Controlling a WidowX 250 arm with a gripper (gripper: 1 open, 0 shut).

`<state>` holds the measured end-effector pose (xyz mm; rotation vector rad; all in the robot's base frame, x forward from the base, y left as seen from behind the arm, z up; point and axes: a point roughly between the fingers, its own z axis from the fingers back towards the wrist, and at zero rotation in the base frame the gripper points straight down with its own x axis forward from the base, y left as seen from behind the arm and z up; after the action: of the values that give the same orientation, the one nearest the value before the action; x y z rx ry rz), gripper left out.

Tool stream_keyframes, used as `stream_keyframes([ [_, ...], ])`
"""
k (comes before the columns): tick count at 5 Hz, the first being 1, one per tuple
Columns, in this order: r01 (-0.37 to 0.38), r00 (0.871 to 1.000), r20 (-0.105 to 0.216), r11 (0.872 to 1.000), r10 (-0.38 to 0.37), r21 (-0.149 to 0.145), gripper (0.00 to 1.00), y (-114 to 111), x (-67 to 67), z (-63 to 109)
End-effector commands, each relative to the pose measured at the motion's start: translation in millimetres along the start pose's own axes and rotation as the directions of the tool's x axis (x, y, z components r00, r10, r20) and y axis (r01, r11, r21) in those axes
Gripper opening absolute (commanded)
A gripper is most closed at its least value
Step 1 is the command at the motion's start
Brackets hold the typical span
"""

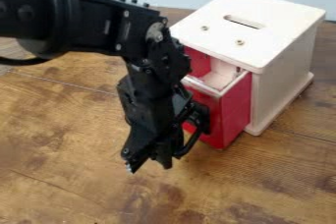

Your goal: Open the drawer

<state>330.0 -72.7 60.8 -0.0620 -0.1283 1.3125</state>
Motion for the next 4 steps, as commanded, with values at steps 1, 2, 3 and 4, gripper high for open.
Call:
stream_keyframes([
  [1, -0.052, 0.998, 0.020, 0.997, 0.053, -0.061, 0.00, -14, 8.0, 22.0],
  [2, -0.023, 0.999, 0.021, 0.998, 0.024, -0.061, 0.00, -8, 10.9, 22.2],
  [3, 0.011, 1.000, 0.021, 0.998, -0.010, -0.061, 0.00, -2, 13.3, 22.0],
  [4, 0.040, 0.999, 0.024, 0.997, -0.039, -0.061, 0.00, 3, 16.4, 22.2],
])
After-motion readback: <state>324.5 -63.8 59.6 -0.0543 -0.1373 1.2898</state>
